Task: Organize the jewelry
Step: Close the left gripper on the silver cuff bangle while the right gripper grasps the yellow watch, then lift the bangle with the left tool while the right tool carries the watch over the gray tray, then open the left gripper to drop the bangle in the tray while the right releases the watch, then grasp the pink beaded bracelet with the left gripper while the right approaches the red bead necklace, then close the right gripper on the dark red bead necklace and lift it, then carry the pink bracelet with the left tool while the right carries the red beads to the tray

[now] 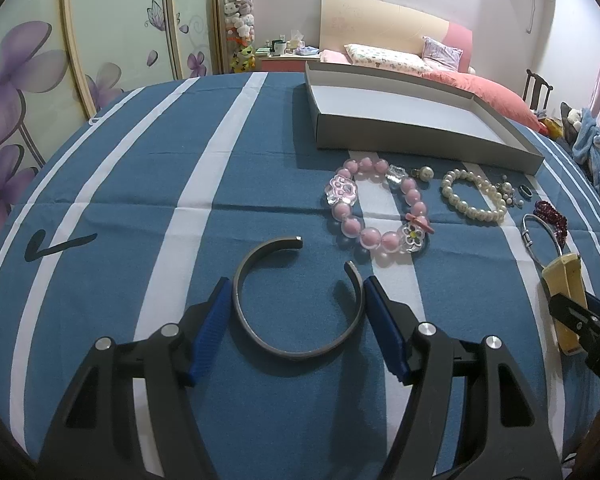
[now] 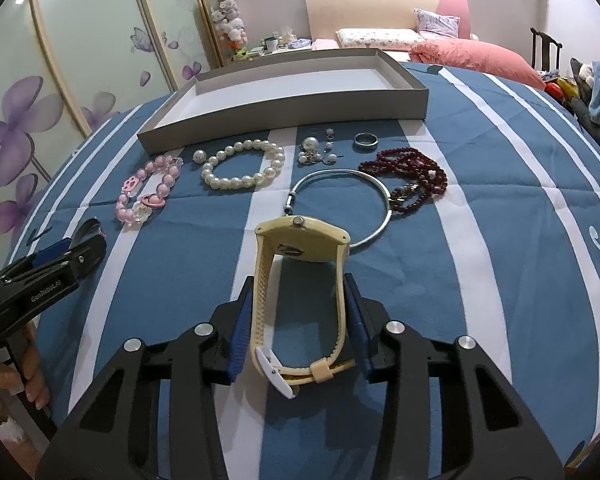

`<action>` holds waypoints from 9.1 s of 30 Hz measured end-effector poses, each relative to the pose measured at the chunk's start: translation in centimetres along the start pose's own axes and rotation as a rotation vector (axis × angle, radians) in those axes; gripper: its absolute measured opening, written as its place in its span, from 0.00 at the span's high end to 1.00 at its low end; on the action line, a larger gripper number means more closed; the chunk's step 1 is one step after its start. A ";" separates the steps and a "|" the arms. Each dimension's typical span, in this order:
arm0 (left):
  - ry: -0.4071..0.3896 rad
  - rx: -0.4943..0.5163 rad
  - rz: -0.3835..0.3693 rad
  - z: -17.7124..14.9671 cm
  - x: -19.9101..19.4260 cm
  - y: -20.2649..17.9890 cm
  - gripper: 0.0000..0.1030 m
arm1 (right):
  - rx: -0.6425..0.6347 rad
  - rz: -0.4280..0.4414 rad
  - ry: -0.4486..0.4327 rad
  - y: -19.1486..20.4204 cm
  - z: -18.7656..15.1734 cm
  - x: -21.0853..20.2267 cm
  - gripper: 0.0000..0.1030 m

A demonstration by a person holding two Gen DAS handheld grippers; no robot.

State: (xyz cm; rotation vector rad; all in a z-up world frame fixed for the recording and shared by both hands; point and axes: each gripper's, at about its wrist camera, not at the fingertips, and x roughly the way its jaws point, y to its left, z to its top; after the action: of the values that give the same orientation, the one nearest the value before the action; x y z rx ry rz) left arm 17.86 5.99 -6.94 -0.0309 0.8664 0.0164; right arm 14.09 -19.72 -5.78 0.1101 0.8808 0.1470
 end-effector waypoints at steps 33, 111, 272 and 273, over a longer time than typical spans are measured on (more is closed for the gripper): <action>-0.258 0.040 -0.028 4.5 -4.3 -3.6 0.37 | -0.087 0.013 -0.312 -1.4 5.7 -4.9 0.60; -0.196 -0.045 -0.083 12.0 1.9 -3.6 0.32 | -0.020 0.099 -0.237 -4.9 12.4 0.2 0.46; -0.490 0.060 -0.173 10.3 -8.7 -5.1 0.78 | -0.053 0.137 -0.674 -5.6 11.0 -7.7 0.91; -0.491 0.060 -0.171 10.8 -8.3 -5.4 0.78 | -0.055 0.135 -0.677 -5.5 11.4 -7.3 0.91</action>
State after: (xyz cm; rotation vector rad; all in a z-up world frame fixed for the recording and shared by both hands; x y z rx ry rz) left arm 20.86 0.97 6.46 -0.0426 0.3712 -0.1571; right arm 18.75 -26.84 6.10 0.1555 0.1935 0.2416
